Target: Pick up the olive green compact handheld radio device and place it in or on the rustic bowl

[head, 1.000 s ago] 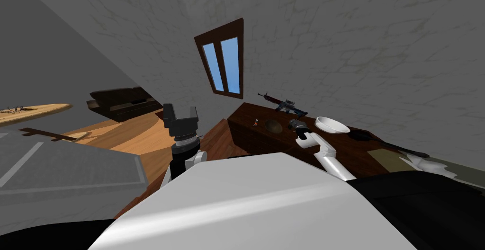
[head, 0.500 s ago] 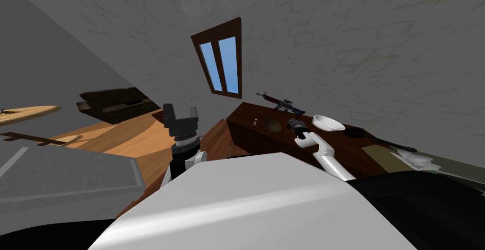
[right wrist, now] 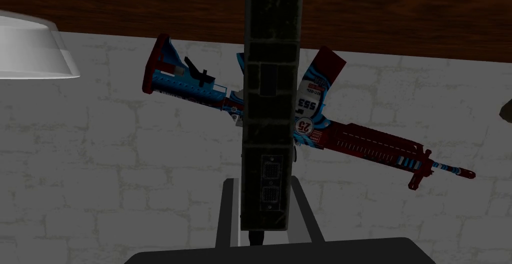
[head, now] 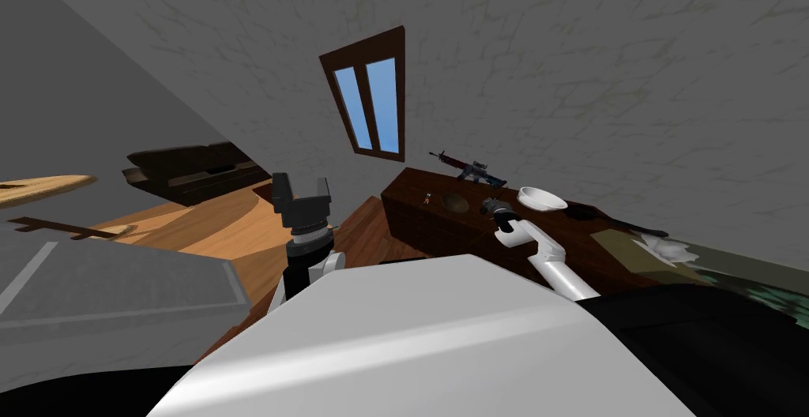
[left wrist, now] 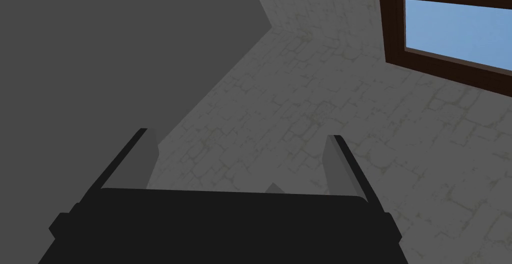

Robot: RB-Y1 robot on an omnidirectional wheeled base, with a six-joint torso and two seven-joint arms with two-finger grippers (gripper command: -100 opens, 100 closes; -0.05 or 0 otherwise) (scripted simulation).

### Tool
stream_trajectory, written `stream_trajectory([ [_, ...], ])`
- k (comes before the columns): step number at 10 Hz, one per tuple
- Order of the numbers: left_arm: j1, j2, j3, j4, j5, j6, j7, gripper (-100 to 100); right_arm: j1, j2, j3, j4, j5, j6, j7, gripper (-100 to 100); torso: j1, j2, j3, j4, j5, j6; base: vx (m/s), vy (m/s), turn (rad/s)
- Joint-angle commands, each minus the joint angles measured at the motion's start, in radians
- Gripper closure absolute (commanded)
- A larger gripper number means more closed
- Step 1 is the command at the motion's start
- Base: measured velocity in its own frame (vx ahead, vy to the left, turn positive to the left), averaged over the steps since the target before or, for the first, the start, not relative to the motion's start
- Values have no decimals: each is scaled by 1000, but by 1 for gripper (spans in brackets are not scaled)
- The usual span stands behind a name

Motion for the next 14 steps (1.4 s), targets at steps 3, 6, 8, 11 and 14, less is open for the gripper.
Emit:
stream_trajectory([
  [3,0,0,0,0,0,0,0,0,55,-93,24,-39,-63,58,-22,100,0,0,0,0,0,1,-164,124,-68],
  [6,0,0,0,0,0,0,0,0,93,-154,37,-76,-108,100,-38,100,1,-4,-2,-2,0,1,-123,120,-54],
  [8,0,0,0,0,0,0,0,0,118,-186,45,-103,-138,128,-47,100,0,-6,-4,-2,0,1,-81,105,-41],
  [11,0,0,0,0,0,0,0,0,142,-217,44,-157,-183,179,-50,100,2,-10,-6,-3,1,-1,-46,124,8],
  [14,0,0,0,0,0,0,0,0,135,-227,20,-213,-215,230,-29,100,2,-22,-13,-5,1,-5,97,99,58],
])
